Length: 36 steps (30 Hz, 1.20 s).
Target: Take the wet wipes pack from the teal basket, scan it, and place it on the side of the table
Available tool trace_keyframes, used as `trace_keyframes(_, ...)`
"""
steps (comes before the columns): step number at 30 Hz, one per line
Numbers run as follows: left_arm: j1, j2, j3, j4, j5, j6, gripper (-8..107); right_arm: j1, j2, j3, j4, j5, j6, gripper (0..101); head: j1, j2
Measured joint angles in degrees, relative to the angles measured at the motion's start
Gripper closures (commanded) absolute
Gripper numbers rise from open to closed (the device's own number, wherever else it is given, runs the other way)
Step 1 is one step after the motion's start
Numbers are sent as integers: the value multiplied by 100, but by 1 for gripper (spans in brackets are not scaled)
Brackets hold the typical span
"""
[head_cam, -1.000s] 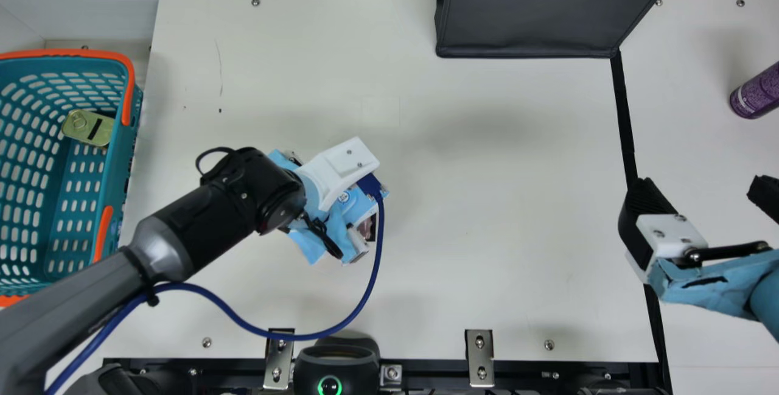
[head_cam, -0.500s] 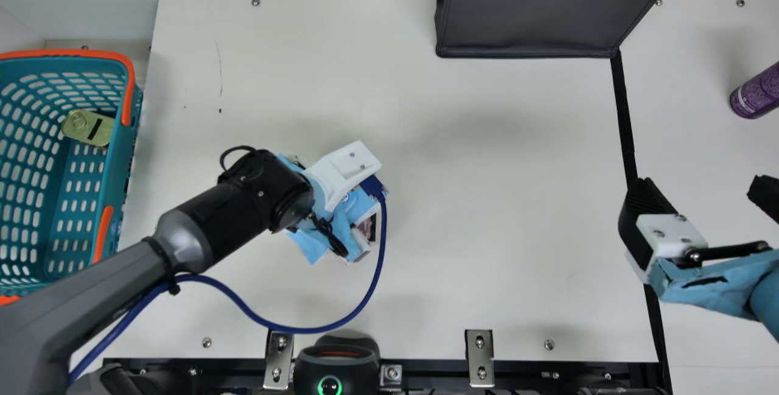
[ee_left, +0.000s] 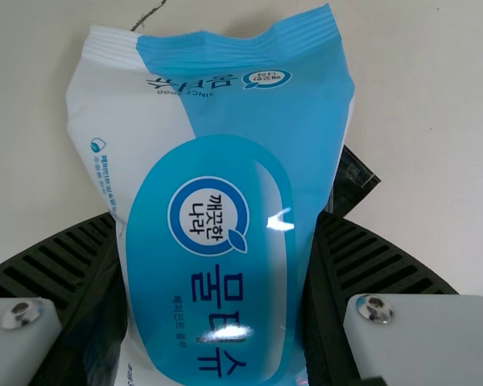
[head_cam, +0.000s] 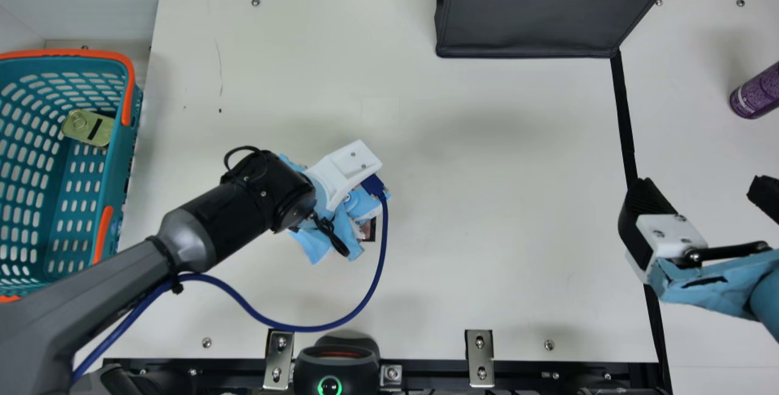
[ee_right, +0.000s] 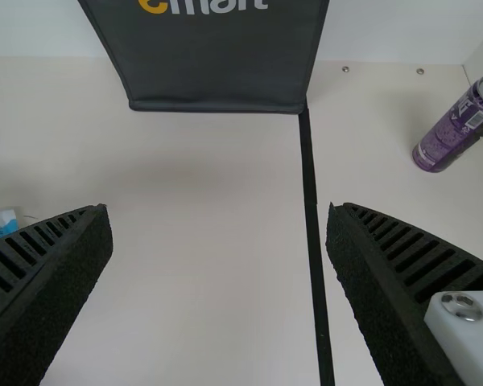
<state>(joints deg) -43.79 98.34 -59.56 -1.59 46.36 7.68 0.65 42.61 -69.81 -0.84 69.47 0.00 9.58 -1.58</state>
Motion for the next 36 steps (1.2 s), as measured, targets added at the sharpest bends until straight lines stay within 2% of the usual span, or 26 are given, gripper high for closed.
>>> trace_keyframes(1,0,0,0,10,0,-8,107,0,0,0,0,0,0,6,0,-9)
trace_keyframes(15,-33,-296,45,6,-161,84,107,0,0,0,0,6,0,6,0,-9)
trace_keyframes(23,-10,-602,173,-179,-331,493,107,0,0,0,0,6,0,6,0,-9)
trace_keyframes(36,147,-673,255,-846,-754,1384,107,0,0,0,0,6,0,6,0,0)
